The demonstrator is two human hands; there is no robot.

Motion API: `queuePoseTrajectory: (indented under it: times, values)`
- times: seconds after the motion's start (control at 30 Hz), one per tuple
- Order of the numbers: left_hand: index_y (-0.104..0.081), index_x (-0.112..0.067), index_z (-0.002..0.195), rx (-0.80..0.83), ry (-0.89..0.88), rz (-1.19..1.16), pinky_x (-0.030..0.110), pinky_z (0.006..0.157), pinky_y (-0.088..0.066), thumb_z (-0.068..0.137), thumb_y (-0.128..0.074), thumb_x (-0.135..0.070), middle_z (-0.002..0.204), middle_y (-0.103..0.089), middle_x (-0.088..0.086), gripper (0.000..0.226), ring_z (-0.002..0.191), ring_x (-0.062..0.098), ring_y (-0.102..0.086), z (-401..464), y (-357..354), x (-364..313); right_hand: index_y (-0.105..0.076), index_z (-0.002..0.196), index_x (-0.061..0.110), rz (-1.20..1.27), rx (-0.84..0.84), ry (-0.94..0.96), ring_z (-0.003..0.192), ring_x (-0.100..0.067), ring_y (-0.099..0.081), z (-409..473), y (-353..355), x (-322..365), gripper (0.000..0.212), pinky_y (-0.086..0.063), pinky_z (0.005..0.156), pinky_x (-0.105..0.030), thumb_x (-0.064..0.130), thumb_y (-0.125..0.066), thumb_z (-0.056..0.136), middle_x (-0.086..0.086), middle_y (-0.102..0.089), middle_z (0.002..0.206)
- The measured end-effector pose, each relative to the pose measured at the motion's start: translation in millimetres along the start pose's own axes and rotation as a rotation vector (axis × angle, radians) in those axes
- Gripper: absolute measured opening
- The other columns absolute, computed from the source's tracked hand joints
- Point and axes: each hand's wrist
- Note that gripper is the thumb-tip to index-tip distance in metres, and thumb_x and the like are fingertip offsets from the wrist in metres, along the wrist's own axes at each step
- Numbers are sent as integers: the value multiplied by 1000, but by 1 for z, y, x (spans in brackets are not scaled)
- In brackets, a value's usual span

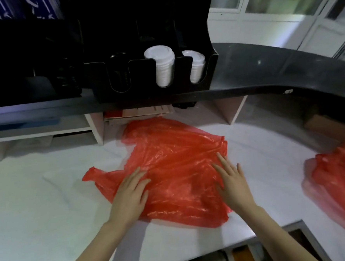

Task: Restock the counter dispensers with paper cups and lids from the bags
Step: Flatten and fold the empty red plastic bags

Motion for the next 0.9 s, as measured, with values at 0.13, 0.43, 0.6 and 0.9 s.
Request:
queuePoseTrajectory:
  times: [0.13, 0.43, 0.6, 0.9]
  values:
    - [-65, -20, 125, 267, 90, 181, 53, 117, -9, 90, -38, -55, 136, -58, -1, 56, 139, 21, -36, -21, -11, -3, -24, 151, 31, 131, 184, -112, 148, -15, -7, -49, -23, 59, 71, -4, 121, -36, 68, -13, 91, 13, -10, 158]
    - [-47, -26, 143, 274, 164, 198, 47, 117, -6, 89, -33, -56, 153, -40, -2, 63, 143, 23, -32, -32, -11, 14, -19, 152, 30, -195, 208, -44, 148, -23, -10, -41, -46, 25, 65, 2, 117, -46, 58, -21, 94, 4, -10, 159]
    - [-27, -35, 152, 339, 190, 140, 47, 117, -2, 87, -19, -68, 161, -17, -11, 73, 149, 19, -13, -35, -19, 24, 13, 147, 46, -4, 300, -108, 145, -7, 17, -40, -55, 16, 76, 1, 121, -44, 78, 7, 79, 16, 17, 158]
    - [-58, -7, 126, -127, 250, -6, 52, 95, -43, 81, -45, -37, 131, -56, 16, 55, 117, 39, -53, 8, 15, -6, -26, 149, 33, 315, 87, -161, 147, -8, -8, -39, -17, 16, 71, 1, 118, -38, 62, -50, 88, 14, -15, 159]
Point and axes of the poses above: each hand's wrist, its own z-axis towards the middle knuckle, its own y-axis out of the back of the hand, x = y × z
